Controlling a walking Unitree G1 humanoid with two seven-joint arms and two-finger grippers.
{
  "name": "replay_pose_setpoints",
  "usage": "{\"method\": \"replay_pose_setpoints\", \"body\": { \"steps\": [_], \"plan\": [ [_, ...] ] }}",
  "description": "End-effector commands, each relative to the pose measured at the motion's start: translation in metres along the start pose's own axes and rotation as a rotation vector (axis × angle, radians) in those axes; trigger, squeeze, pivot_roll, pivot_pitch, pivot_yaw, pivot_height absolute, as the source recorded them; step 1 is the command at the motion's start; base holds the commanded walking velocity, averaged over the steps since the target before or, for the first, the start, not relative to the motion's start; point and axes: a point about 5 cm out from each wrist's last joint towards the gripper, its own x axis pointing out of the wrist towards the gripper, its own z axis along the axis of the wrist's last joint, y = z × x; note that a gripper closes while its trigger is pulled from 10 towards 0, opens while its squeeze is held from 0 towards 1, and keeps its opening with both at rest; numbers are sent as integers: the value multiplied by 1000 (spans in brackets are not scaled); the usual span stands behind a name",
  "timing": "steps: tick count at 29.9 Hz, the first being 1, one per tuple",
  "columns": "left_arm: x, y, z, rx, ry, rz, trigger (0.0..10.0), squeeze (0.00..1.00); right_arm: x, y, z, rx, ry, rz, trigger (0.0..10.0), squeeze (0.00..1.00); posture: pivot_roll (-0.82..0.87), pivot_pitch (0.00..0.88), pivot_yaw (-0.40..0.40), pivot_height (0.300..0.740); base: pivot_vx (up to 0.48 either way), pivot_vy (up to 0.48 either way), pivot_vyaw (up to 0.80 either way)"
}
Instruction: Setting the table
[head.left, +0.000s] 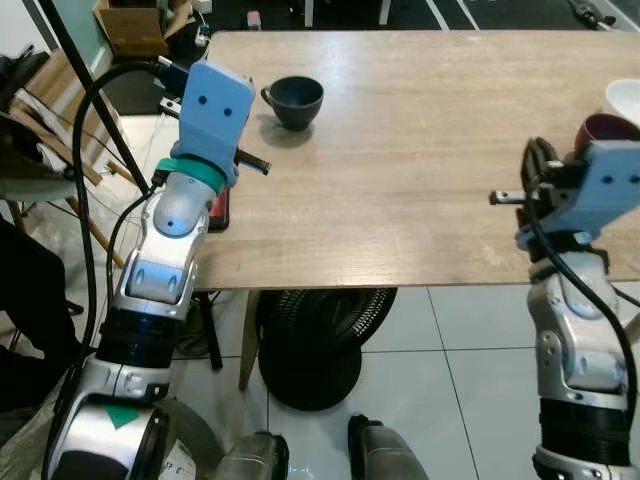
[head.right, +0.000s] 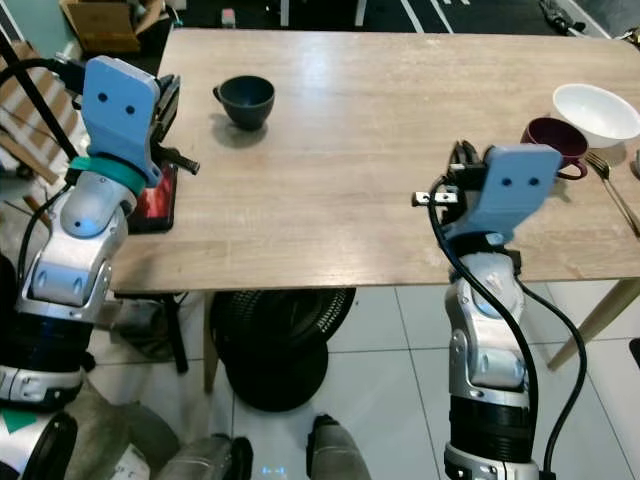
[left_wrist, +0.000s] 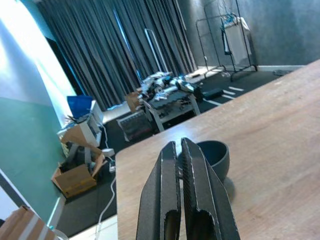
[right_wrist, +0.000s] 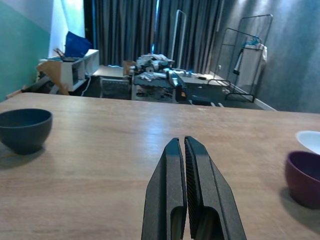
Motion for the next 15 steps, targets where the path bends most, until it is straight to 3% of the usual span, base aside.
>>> {"method": "replay_pose_setpoints", "body": {
  "steps": [1,11,15],
  "plan": [
    [2,-10,1,1,-1,-21,10000,0,3,-3,1,-17,-6,4,10000,0,25,39,8,740,0,0,0],
    [14,-4,6,13,-37,-2,10000,0,11,-7,0,-11,-11,-16,10000,0,43,0,5,740,0,0,0],
    [12,-5,8,10,-44,-2,10000,0,11,-4,-2,-8,-15,-7,10000,0,44,0,5,740,0,0,0]
  ]
}}
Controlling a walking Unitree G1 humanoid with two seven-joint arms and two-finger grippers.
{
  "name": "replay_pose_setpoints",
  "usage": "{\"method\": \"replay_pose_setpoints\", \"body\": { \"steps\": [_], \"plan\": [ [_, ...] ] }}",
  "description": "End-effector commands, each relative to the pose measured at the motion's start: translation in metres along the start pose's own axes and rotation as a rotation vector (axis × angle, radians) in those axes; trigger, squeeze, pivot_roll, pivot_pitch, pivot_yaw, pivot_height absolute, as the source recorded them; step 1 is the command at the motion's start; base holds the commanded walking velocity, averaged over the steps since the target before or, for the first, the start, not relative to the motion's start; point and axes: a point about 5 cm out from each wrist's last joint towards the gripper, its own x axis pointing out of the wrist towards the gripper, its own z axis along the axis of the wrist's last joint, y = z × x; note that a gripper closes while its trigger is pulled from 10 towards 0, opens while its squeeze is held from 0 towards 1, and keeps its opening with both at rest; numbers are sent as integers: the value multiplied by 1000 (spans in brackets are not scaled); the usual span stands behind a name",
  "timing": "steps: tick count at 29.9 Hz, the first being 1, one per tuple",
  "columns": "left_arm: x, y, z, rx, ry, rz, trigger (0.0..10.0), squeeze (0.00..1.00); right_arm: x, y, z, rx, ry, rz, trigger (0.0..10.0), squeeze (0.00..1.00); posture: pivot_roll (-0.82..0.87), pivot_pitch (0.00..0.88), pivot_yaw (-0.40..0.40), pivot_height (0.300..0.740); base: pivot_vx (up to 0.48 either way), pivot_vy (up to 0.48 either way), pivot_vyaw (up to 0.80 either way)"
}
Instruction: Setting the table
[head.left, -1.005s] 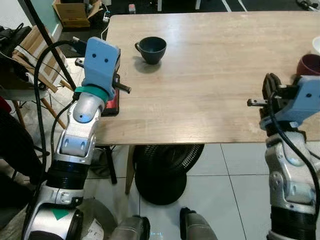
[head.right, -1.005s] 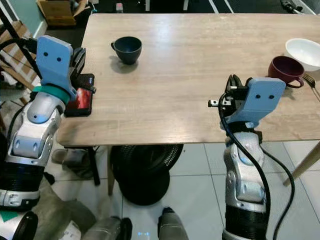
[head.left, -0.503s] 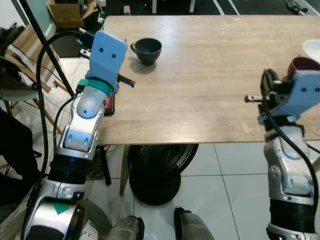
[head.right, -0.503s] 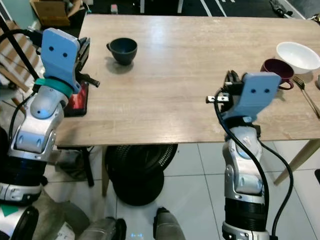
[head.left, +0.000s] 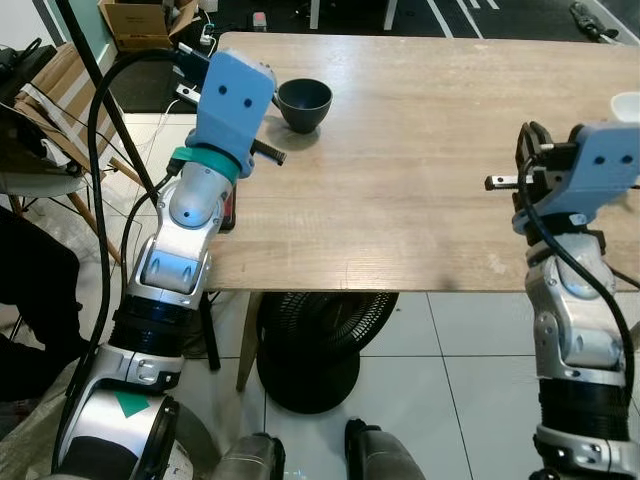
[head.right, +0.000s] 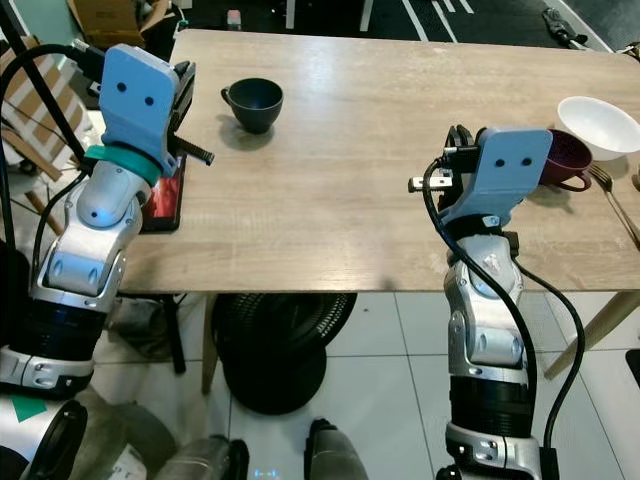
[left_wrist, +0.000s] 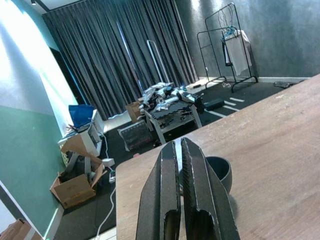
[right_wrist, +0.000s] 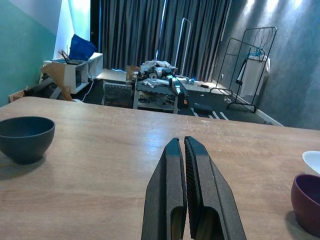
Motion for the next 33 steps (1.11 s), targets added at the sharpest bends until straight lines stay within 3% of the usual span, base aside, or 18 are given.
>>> {"method": "replay_pose_setpoints", "body": {
  "steps": [1,10,14,18,23,33],
  "plan": [
    [-2,0,0,7,-5,3,10000,0,0,-2,-3,0,5,-11,10000,0,44,0,5,740,0,0,0],
    [-1,-1,4,-19,-15,-3,10000,0,-1,3,-6,5,9,-6,10000,0,53,0,17,740,0,0,0],
    [2,-13,1,-29,-2,-38,10000,0,1,2,-6,13,0,-17,10000,0,57,10,26,740,0,0,0],
    [1,-15,1,-24,-9,-56,10000,0,1,4,-5,17,-3,-16,10000,0,58,11,23,740,0,0,0],
    [-5,-31,9,-27,-29,-80,10000,0,5,6,-10,22,17,23,10000,0,109,38,-22,740,0,0,0],
    [-13,-35,13,-42,-28,-66,10000,0,13,12,-13,34,20,54,10000,0,147,40,-40,740,0,0,0]
  ]
}}
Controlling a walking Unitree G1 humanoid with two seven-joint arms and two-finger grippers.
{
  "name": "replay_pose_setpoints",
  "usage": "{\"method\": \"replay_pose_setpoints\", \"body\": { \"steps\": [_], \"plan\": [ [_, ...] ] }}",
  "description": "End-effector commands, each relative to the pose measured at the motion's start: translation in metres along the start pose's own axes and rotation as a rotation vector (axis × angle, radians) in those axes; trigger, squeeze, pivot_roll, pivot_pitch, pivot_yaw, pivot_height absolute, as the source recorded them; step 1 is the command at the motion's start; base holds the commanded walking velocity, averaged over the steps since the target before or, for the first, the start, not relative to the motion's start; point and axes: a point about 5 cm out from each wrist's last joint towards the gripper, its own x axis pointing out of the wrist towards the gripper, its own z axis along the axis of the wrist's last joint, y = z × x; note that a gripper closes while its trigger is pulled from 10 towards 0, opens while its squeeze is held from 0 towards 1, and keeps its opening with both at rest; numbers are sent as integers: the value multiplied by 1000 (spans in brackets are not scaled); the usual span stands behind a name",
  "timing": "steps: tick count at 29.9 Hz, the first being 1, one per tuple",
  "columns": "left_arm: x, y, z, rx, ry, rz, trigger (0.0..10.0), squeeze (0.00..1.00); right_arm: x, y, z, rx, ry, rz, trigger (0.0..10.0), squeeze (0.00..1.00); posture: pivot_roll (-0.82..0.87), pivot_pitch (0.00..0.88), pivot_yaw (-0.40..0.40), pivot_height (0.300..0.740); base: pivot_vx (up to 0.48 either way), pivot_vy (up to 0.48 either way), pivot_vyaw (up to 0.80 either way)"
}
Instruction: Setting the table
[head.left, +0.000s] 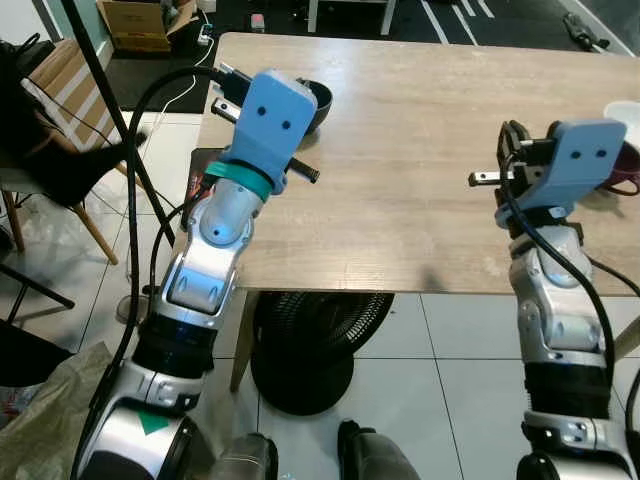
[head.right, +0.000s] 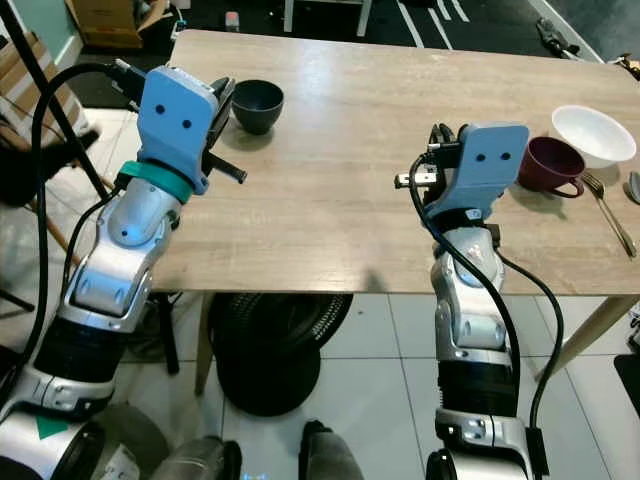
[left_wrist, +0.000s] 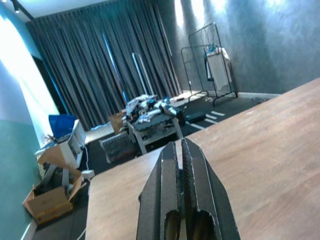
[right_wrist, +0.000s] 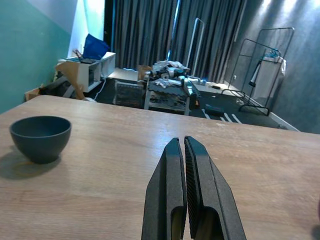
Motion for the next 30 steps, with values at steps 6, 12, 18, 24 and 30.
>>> {"method": "replay_pose_setpoints", "body": {
  "steps": [6,12,18,24,30],
  "plan": [
    [-10,-5,0,-14,24,0,10000,0,1,7,-3,15,-4,18,10000,0,143,34,-34,740,0,0,0],
    [-10,-6,-1,-22,28,-3,10000,0,-1,6,-2,11,-6,14,10000,0,124,35,-31,740,0,0,0],
    [-9,-9,-2,-43,38,-8,10000,0,-7,3,-4,2,4,15,10000,0,114,43,-33,740,0,0,0],
    [-8,-16,2,-73,37,-5,10000,0,-4,3,-1,-2,-12,10,10000,0,84,31,-28,740,0,0,0],
    [-3,-11,1,-86,37,8,10000,0,-5,2,-1,4,-11,8,10000,0,105,27,-47,740,0,0,0]
  ]
}}
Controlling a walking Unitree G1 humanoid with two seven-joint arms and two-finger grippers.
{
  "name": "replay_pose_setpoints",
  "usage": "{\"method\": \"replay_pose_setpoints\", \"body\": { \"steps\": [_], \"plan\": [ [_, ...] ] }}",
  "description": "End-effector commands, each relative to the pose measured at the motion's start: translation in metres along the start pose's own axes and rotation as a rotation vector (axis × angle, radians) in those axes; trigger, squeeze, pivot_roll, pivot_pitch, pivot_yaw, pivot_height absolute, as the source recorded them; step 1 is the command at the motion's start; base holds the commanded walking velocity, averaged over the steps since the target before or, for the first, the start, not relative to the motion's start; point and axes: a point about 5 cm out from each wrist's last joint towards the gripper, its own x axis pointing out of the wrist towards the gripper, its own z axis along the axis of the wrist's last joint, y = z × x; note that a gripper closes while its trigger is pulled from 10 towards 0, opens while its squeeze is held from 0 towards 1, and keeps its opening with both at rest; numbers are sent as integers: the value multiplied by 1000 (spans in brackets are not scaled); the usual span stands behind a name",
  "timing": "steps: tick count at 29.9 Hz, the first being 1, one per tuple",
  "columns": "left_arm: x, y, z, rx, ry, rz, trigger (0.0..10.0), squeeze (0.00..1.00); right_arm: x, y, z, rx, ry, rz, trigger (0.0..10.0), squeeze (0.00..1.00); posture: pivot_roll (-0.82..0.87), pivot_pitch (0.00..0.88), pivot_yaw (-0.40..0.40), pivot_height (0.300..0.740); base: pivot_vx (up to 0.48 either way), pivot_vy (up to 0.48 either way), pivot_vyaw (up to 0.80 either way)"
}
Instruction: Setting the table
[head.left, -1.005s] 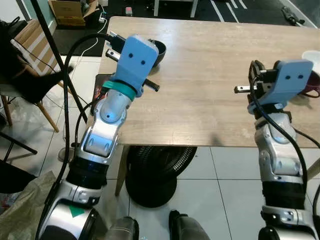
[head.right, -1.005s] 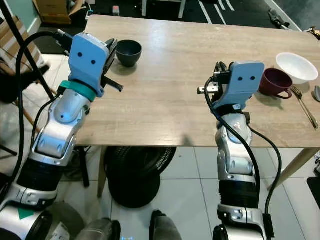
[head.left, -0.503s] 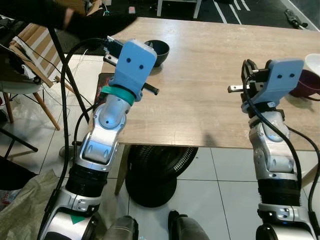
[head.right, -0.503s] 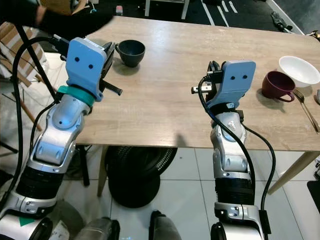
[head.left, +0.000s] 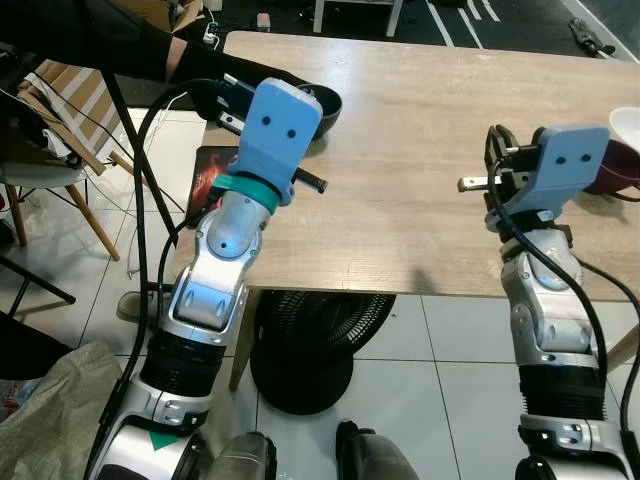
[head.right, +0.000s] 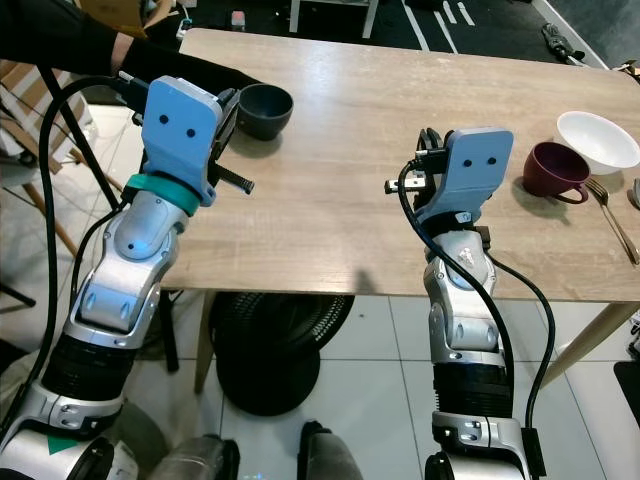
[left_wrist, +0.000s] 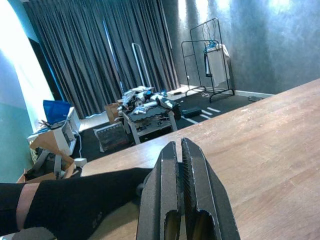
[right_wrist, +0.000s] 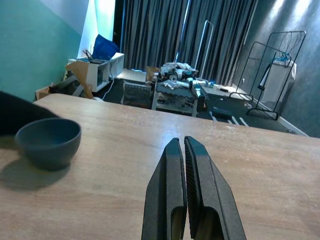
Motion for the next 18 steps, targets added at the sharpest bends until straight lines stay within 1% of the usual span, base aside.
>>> {"method": "replay_pose_setpoints", "body": {
  "steps": [1,3,4,5,8,11,14,18],
  "plan": [
    [3,2,0,-10,7,10,10000,0,-1,-4,0,5,-1,-12,10000,0,105,27,-47,740,0,0,0],
    [3,2,0,-10,7,10,10000,0,-1,-4,0,5,-1,-12,10000,0,105,27,-47,740,0,0,0],
    [3,5,1,-13,5,26,10000,0,1,-3,-1,7,0,-5,10000,0,100,24,-43,740,0,0,0],
    [3,5,1,-13,5,26,10000,0,1,-3,-1,7,0,-5,10000,0,100,24,-43,740,0,0,0],
    [-1,9,-3,-7,20,37,10000,0,7,0,1,14,-10,6,10000,0,106,18,-52,740,0,0,0],
    [-2,10,-5,-11,28,38,10000,0,8,1,3,15,-16,14,10000,0,99,21,-46,740,0,0,0],
    [0,10,-6,-6,32,26,10000,0,7,-1,3,14,-15,8,10000,0,102,19,-45,740,0,0,0],
    [0,11,-7,-5,35,24,10000,0,6,0,1,12,-11,9,10000,0,90,23,-36,740,0,0,0]
  ]
}}
